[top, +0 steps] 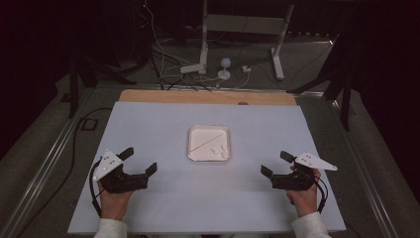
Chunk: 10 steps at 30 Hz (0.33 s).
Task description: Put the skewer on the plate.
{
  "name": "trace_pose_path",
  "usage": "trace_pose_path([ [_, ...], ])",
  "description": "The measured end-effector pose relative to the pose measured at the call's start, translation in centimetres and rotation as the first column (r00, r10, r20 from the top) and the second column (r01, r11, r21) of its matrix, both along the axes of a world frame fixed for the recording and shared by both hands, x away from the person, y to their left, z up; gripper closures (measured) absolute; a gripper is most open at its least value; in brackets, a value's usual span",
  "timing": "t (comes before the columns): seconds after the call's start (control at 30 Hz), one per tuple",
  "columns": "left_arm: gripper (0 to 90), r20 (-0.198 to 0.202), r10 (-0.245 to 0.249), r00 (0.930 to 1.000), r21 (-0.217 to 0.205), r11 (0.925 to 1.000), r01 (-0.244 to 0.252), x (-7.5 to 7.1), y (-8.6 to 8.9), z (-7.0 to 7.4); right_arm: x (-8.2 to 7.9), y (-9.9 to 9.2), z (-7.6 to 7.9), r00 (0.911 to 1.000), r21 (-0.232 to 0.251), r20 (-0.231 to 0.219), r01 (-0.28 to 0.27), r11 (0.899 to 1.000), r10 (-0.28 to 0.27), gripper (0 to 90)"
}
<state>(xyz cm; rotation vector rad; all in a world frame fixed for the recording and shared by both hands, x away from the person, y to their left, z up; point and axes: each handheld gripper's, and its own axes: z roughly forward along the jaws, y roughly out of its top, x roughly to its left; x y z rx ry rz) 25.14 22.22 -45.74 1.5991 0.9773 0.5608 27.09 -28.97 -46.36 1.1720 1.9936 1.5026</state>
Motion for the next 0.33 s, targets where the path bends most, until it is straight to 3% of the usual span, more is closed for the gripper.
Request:
trace_pose_path([
  [0.2,0.5,0.012,0.026,0.9996,-0.027,0.9993,-0.026,-0.26,0.88,0.23,-0.33,-0.07,-0.14,0.9994,-0.034,0.036,0.005,0.999,-0.004,0.0],
  [0.33,0.5,0.001,0.027,0.9996,-0.025,0.9993,-0.027,-0.07,1.07,0.04,-0.28,-0.4,-0.25,0.9991,-0.021,0.041,0.01,1.0,-0.009,0.0],
])
